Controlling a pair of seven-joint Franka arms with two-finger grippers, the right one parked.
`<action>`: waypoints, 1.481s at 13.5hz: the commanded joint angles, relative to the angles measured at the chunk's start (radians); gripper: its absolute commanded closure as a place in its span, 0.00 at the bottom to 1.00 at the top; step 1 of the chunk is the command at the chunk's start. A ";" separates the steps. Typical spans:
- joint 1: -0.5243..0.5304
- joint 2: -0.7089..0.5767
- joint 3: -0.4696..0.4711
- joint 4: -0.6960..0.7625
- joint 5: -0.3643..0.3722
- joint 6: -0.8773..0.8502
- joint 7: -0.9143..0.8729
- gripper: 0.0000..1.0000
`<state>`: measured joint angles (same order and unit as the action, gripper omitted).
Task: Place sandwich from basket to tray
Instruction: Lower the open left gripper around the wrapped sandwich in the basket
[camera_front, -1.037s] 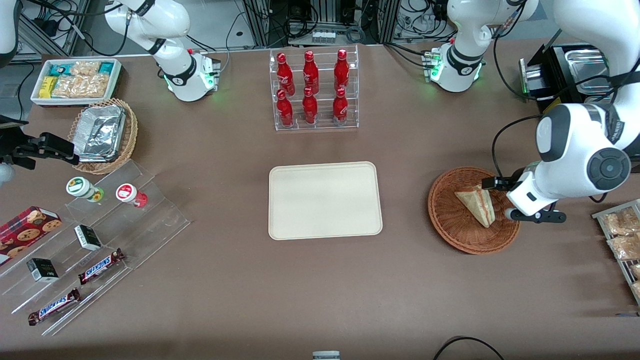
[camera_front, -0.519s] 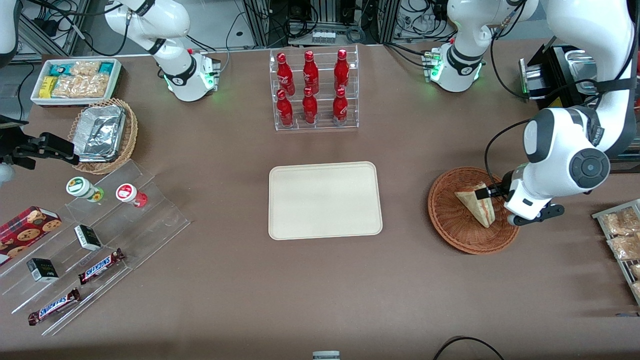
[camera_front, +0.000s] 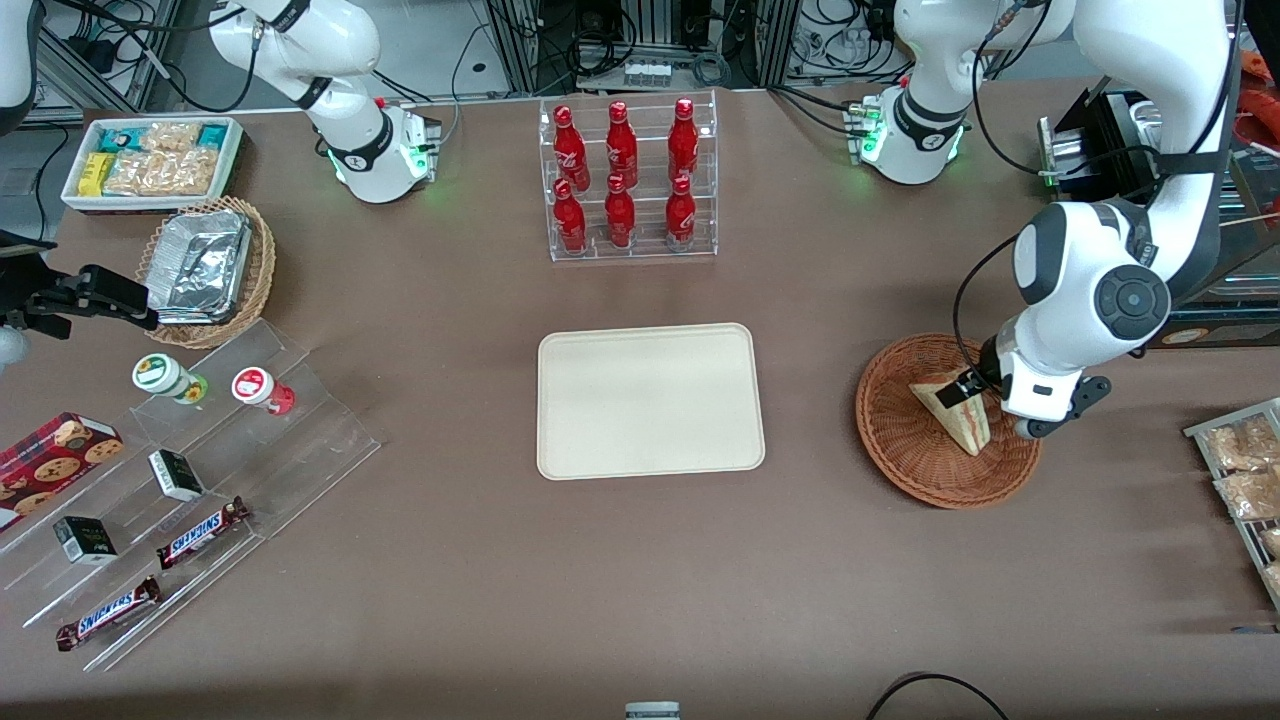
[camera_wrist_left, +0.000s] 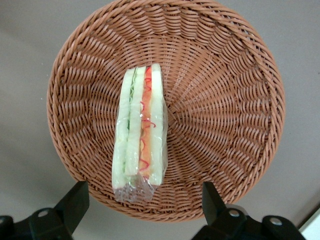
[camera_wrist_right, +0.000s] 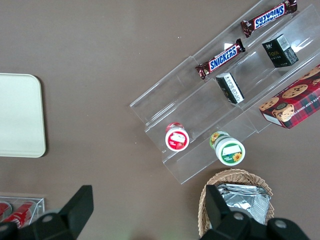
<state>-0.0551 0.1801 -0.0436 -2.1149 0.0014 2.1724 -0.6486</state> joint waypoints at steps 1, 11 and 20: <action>-0.008 -0.031 0.002 -0.039 0.009 0.029 -0.031 0.00; 0.000 -0.039 0.004 -0.138 0.043 0.182 -0.025 0.00; 0.014 0.019 0.008 -0.195 0.043 0.334 -0.023 0.00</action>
<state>-0.0496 0.1876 -0.0360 -2.3014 0.0246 2.4695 -0.6538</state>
